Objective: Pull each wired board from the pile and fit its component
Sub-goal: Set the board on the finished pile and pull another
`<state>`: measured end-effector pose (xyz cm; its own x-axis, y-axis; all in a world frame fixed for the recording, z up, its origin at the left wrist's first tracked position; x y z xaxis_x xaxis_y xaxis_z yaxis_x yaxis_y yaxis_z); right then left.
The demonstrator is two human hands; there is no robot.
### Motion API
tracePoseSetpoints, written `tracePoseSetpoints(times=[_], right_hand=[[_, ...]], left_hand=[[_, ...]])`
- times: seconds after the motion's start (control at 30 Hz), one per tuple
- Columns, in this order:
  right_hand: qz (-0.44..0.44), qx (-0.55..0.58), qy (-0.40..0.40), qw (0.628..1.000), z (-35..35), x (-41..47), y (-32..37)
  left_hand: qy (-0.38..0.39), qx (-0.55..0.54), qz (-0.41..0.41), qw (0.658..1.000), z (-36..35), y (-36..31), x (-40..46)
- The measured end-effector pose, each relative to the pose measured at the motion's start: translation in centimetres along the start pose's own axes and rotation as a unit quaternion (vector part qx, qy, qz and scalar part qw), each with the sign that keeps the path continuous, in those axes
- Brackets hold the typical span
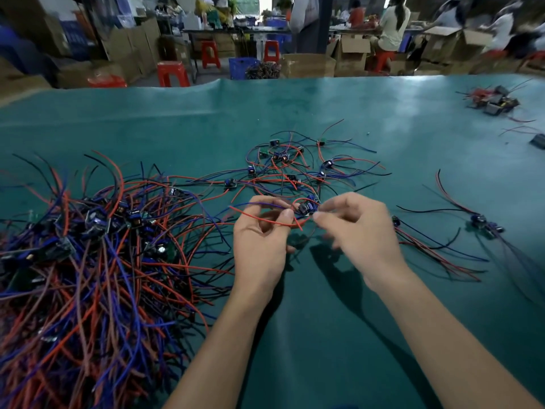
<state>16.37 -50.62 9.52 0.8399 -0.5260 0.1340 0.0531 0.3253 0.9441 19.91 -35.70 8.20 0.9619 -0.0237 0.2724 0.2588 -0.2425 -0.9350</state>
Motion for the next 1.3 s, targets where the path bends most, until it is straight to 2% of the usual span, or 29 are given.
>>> tracePoseSetpoints(times=[0.07,0.23,0.33,0.4,0.47,0.57,0.63,0.67,0.7,0.8,0.87,1.0,1.1,1.3], right_hand=[[-0.017,0.069,0.071,0.995,-0.7,-0.2,0.1],[-0.059,0.224,0.087,0.969,-0.2,-0.1,0.6],[-0.051,0.245,0.093,0.964,0.4,0.0,0.8],[-0.053,0.291,0.082,0.952,0.9,0.2,1.3],[-0.097,0.418,0.076,0.900,1.7,0.7,1.9],[-0.122,0.569,0.069,0.810,4.1,1.4,2.7],[-0.120,0.598,0.076,0.789,5.3,1.6,2.9],[-0.116,0.589,0.088,0.795,5.4,1.5,3.0],[-0.104,0.558,0.107,0.816,5.2,1.4,3.1],[-0.045,0.357,0.138,0.923,3.1,0.6,2.7],[-0.014,0.252,0.132,0.959,1.4,-0.2,2.2],[-0.015,0.231,0.136,0.963,0.4,-0.2,1.4],[-0.024,0.250,0.172,0.953,0.9,0.2,1.4],[0.038,0.171,0.179,0.968,1.1,0.0,1.8]], left_hand=[[0.003,0.009,0.007,1.000,0.0,0.0,0.0],[0.079,0.056,-0.025,0.995,-0.2,0.1,-0.2],[0.119,0.083,-0.048,0.988,-0.4,-0.1,-0.3],[0.115,0.076,-0.035,0.990,-0.5,0.2,-0.2],[0.072,0.043,0.006,0.996,-0.4,0.6,-0.2],[-0.001,0.070,0.004,0.998,0.0,0.9,0.1],[-0.018,0.082,-0.009,0.996,0.2,0.9,0.2],[-0.021,0.087,-0.015,0.996,0.3,0.8,0.2],[-0.017,0.090,-0.019,0.996,0.3,0.7,0.2],[0.050,0.035,0.019,0.998,-0.4,0.3,-0.2],[0.101,0.017,0.041,0.994,-0.7,0.0,-0.3],[0.144,0.023,0.030,0.989,-0.6,0.2,-0.2],[0.136,0.026,0.030,0.990,-0.5,0.3,-0.1],[0.142,0.016,0.034,0.989,-0.7,0.2,-0.2]])
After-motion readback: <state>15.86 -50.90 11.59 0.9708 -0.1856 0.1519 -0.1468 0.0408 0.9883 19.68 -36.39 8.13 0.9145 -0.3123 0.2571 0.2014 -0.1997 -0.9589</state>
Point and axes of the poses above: each hand's wrist, its own x-axis towards the middle knuckle, its own z-axis out of the back of the hand, y = z × x, the point moved 3 cm from there along x, towards the middle knuckle, and after that the axes turned 1 degree about -z, right-handed, at the moved point
